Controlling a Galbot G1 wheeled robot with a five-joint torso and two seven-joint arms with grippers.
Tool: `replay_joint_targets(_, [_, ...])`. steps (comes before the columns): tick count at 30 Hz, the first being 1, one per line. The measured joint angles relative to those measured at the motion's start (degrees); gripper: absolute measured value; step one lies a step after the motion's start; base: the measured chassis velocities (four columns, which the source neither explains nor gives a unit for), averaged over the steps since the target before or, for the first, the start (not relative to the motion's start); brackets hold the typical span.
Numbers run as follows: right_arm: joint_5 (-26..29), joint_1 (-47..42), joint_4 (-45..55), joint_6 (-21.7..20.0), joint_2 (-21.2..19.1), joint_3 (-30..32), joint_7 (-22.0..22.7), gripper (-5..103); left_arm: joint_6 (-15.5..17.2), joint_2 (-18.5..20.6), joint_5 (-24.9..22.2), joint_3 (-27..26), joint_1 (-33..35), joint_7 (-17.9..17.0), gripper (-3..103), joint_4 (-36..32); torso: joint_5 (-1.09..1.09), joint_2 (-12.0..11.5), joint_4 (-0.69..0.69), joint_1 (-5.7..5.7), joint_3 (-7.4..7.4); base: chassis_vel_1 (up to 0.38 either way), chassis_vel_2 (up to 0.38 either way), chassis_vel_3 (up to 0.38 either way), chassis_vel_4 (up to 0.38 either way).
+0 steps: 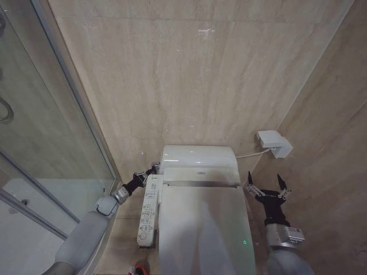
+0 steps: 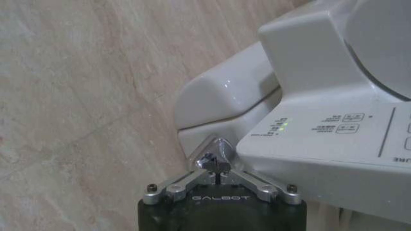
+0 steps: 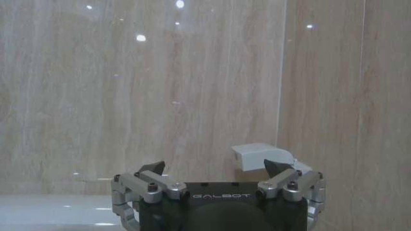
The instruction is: Open the toilet lid, clean the toilet bowl with a toilet brush, close the toilet lid, and flush.
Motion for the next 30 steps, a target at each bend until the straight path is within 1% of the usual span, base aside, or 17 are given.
replay_joint_targets(5, [0.00, 0.00, 0.00, 0.00, 0.00, 0.00, 0.00, 100, 0.05, 0.01, -0.01, -0.28, 0.36, -0.02, 0, -0.35, 0.00, 0.00, 0.00, 0.00, 0.00, 0.000, 0.000, 0.000, 0.000])
replay_joint_targets(10, [0.00, 0.00, 0.00, 0.00, 0.00, 0.00, 0.00, 100, 0.45, -0.08, -0.01, -1.83, 1.87, -0.21, 0, -1.87, 0.00, 0.00, -0.03, 0.01, 0.00, 0.000, 0.000, 0.000, 0.000])
replay_joint_targets(13, [0.00, 0.00, 0.00, 0.00, 0.00, 0.00, 0.00, 100, 2.21, -0.13, -2.15, -4.44, 6.02, -0.94, 0, -5.54, 0.00, -0.01, -0.04, 0.02, 0.01, 0.000, 0.000, 0.000, 0.000])
replay_joint_targets(14, [0.00, 0.00, 0.00, 0.00, 0.00, 0.00, 0.00, 100, 2.21, -0.13, -2.15, -4.44, 6.02, -0.94, 0, -5.54, 0.00, -0.01, -0.04, 0.02, 0.01, 0.000, 0.000, 0.000, 0.000])
replay_joint_targets(16, [0.00, 0.00, 0.00, 0.00, 0.00, 0.00, 0.00, 100, 2.77, -0.09, -3.48, -6.07, 9.67, -1.14, 0, -7.48, -0.02, 0.00, -0.04, 0.01, 0.01, 0.000, 0.000, 0.000, 0.000])
replay_joint_targets(17, [0.00, 0.00, 0.00, 0.00, 0.00, 0.00, 0.00, 100, 2.69, -0.15, -3.65, -7.39, 11.57, -1.16, 0, -8.02, -0.02, -0.01, -0.03, 0.02, 0.01, 0.000, 0.000, 0.000, 0.000])
replay_joint_targets(18, [0.00, 0.00, 0.00, 0.00, 0.00, 0.00, 0.00, 100, 2.69, -0.15, -3.65, -7.39, 11.57, -1.16, 0, -8.02, -0.02, -0.01, -0.03, 0.02, 0.01, 0.000, 0.000, 0.000, 0.000])
replay_joint_targets(20, [0.00, 0.00, 0.00, 0.00, 0.00, 0.00, 0.00, 100, 2.12, -0.44, -3.71, -9.94, 14.79, -1.22, 0, -9.05, -0.01, -0.01, 0.01, 0.01, 0.00, 0.000, 0.000, 0.000, 0.000])
replay_joint_targets(21, [0.00, 0.00, 0.00, 0.00, 0.00, 0.00, 0.00, 100, 2.12, -0.44, -3.71, -9.94, 14.79, -1.22, 0, -9.05, -0.01, -0.01, 0.01, 0.01, 0.00, 0.000, 0.000, 0.000, 0.000])
replay_joint_targets(24, [0.00, 0.00, 0.00, 0.00, 0.00, 0.00, 0.00, 100, 1.78, -0.98, -3.85, -13.63, 18.14, -1.70, 0, -11.42, 0.00, 0.00, 0.01, 0.00, 0.00, 0.000, 0.000, 0.000, 0.000])
replay_joint_targets(25, [0.00, 0.00, 0.00, 0.00, 0.00, 0.00, 0.00, 100, 1.78, -0.98, -3.85, -13.63, 18.14, -1.70, 0, -11.42, 0.00, 0.00, 0.01, 0.00, 0.00, 0.000, 0.000, 0.000, 0.000])
replay_joint_targets(27, [0.00, 0.00, 0.00, 0.00, 0.00, 0.00, 0.00, 100, 2.45, -1.45, -4.04, -16.43, 20.04, -4.25, 0, -13.89, -0.01, 0.00, 0.01, 0.00, 0.00, 0.000, 0.000, 0.000, 0.000])
replay_joint_targets(29, [0.00, -0.01, 0.00, 0.00, 0.00, 0.00, 0.00, 100, 4.99, -1.83, -4.49, -18.42, 21.50, -9.88, 0, -16.91, 0.01, 0.00, 0.01, 0.00, 0.00, 0.000, 0.000, 0.000, 0.000])
replay_joint_targets(30, [0.00, -0.01, 0.00, 0.00, 0.00, 0.00, 0.00, 100, 4.99, -1.83, -4.49, -18.42, 21.50, -9.88, 0, -16.91, 0.01, 0.00, 0.01, 0.00, 0.00, 0.000, 0.000, 0.000, 0.000])
